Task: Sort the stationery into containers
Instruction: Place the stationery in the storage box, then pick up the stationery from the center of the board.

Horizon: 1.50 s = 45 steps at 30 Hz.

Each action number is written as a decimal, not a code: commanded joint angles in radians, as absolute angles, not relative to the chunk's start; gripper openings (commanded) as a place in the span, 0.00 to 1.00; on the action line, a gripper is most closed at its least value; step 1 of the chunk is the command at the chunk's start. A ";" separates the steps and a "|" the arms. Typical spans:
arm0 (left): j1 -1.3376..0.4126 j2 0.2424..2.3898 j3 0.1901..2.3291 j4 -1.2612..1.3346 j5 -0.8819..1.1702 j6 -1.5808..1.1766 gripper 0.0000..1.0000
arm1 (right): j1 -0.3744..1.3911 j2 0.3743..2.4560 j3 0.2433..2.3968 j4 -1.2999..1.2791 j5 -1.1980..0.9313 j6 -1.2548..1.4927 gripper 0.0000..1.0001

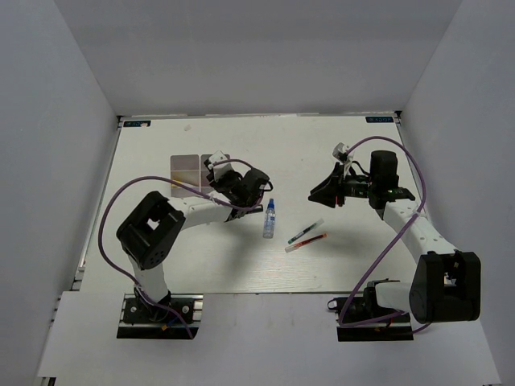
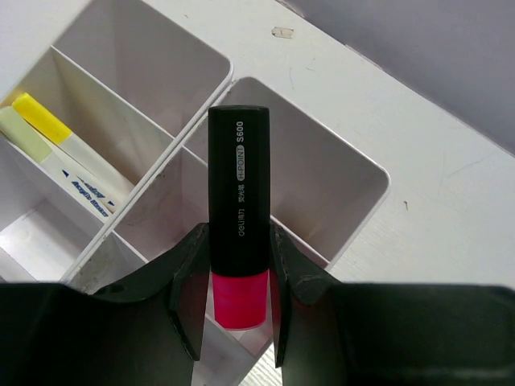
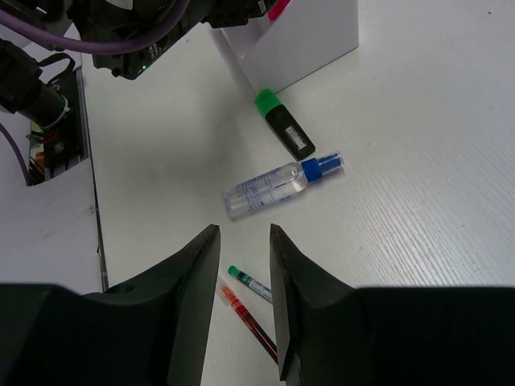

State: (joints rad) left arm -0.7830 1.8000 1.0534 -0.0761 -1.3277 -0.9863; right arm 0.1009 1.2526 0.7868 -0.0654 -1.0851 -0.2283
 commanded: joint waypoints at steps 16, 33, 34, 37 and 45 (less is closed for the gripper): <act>-0.853 1.658 1.135 -0.225 -1.376 -1.009 0.61 | 0.097 1.221 0.784 -0.121 -1.120 -0.311 0.45; -0.844 0.800 0.936 -0.466 -0.626 -0.466 0.81 | 0.412 1.522 1.005 -0.428 -0.938 -1.109 0.67; -0.844 0.764 0.936 -0.494 -0.626 -0.457 0.83 | 0.429 1.523 1.009 -0.401 -0.904 -1.091 0.69; -0.844 0.631 0.875 -0.541 -0.647 -0.457 0.83 | 0.526 1.574 1.061 -0.290 -0.818 -0.996 0.74; -0.844 0.465 0.746 -0.518 -0.653 -0.414 0.85 | 0.687 1.820 1.256 -0.159 -0.612 -0.761 0.72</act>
State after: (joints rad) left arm -0.8463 0.4686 0.7475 -0.5091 -0.6811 -0.4541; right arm 0.6483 1.7496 1.1831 -0.2359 -0.7158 -0.8780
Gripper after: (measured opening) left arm 0.850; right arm 0.734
